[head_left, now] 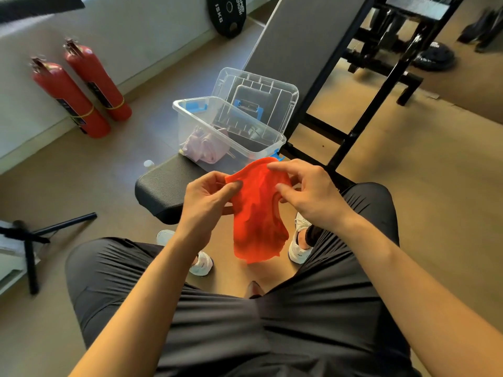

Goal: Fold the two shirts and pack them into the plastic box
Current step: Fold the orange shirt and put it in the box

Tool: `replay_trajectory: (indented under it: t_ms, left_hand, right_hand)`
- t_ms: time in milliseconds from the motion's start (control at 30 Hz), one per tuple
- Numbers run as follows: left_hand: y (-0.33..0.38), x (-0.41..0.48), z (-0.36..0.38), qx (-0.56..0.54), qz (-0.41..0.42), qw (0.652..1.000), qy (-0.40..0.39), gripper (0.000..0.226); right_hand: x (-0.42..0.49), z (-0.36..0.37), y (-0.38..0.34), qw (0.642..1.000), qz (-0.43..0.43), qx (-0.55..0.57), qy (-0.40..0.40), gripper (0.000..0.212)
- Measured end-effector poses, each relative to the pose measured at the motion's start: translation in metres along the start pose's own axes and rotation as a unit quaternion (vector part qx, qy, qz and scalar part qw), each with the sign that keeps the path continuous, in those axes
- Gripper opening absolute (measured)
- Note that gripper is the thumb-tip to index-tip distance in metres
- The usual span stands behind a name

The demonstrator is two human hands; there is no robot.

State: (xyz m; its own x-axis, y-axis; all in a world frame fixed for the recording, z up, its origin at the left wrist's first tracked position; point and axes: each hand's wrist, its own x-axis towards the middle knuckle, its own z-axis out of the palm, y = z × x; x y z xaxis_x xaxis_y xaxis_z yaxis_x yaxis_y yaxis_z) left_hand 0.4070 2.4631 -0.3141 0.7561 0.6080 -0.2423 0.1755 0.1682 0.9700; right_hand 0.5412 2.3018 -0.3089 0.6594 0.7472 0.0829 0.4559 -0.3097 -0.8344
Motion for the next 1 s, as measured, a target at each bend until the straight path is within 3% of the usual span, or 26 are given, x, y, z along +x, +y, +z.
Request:
replay_trajectory:
  t_ms: [333,533,733,900,1000]
  left_hand:
    - [0.018,-0.007,0.028,-0.021,-0.003,0.999,-0.047,0.011]
    - [0.014,-0.014,0.018,-0.015,0.017,0.992,-0.121,0.024]
    - [-0.051,-0.001,-0.010,0.064,0.017,0.998,-0.021,0.022]
    - [-0.100,0.017,-0.005,0.171,0.005,0.976,-0.135,0.057]
    - [-0.113,0.023,0.016,0.153,-0.018,0.974,-0.166,0.042]
  right_hand:
    - [-0.001,0.007,-0.008,0.999,-0.011,0.024,-0.040,0.056]
    - [0.000,0.004,-0.002,0.995,-0.017,0.099,0.006,0.028]
    - [0.006,-0.018,-0.002,0.982,-0.031,0.183,-0.030,0.028]
    - [0.010,-0.038,-0.002,0.968,-0.031,0.248,-0.027,0.028]
    - [0.012,-0.041,-0.001,0.953,-0.034,0.299,-0.018,0.027]
